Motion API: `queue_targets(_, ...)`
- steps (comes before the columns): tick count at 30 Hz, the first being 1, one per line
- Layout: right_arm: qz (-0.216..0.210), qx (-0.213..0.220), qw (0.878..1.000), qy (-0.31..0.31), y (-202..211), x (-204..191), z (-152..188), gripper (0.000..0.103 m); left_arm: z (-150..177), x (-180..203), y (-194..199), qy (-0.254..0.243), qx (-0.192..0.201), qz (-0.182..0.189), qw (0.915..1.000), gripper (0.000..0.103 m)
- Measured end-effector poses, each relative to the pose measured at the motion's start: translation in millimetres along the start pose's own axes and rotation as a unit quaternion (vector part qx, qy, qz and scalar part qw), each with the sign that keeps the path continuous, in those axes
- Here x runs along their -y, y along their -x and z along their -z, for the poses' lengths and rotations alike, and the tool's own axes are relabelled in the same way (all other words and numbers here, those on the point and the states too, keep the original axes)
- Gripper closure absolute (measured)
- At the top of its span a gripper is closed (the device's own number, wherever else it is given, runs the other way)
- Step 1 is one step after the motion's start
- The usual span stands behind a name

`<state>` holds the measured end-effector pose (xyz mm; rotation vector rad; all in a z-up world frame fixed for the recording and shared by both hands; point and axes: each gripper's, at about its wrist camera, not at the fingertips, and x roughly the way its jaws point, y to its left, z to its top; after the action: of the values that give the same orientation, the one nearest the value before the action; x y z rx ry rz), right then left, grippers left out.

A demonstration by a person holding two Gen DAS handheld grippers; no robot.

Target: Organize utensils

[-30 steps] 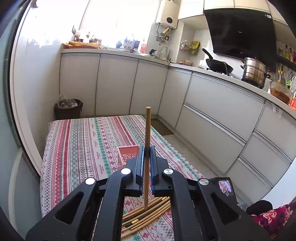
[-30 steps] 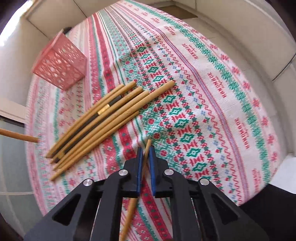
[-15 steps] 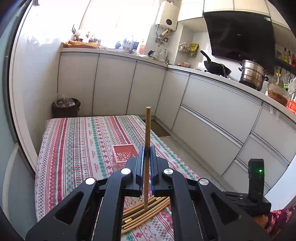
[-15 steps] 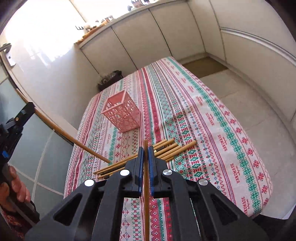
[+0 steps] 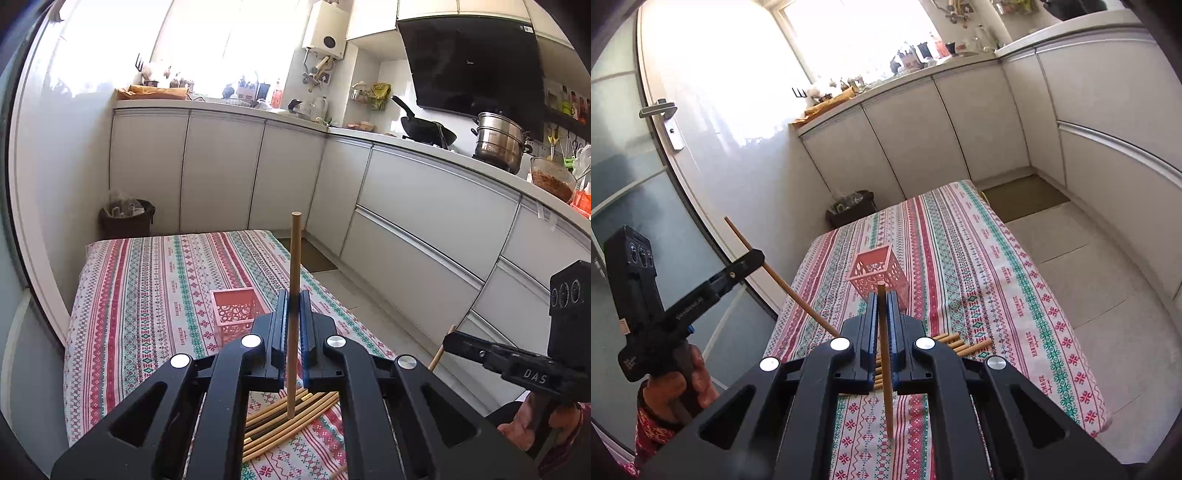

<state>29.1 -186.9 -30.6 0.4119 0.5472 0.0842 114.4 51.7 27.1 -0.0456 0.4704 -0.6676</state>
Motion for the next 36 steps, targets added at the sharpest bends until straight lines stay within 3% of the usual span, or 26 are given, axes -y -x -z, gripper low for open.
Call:
queue_targets(14,-0.008,0.036,0.999,0.019,3,-13,-46,0.098,-8,-7,1,0.01,0.017,-0.019,0.9996,0.098)
queue_targets(23,-0.028,0.087,0.995,0.034,-6,-32,-108,0.098,-13,-12,3,0.014,0.031,-0.037,0.9987,0.098)
queue_targets(30,-0.033,0.125,0.991,0.044,-50,-46,-160,0.098,-18,-24,1,0.026,0.038,-0.054,0.9975,0.098)
queue_targets(36,-0.031,0.12,0.991,0.054,-117,-44,-166,0.098,-30,-32,-3,0.031,0.051,-0.066,0.996,0.098)
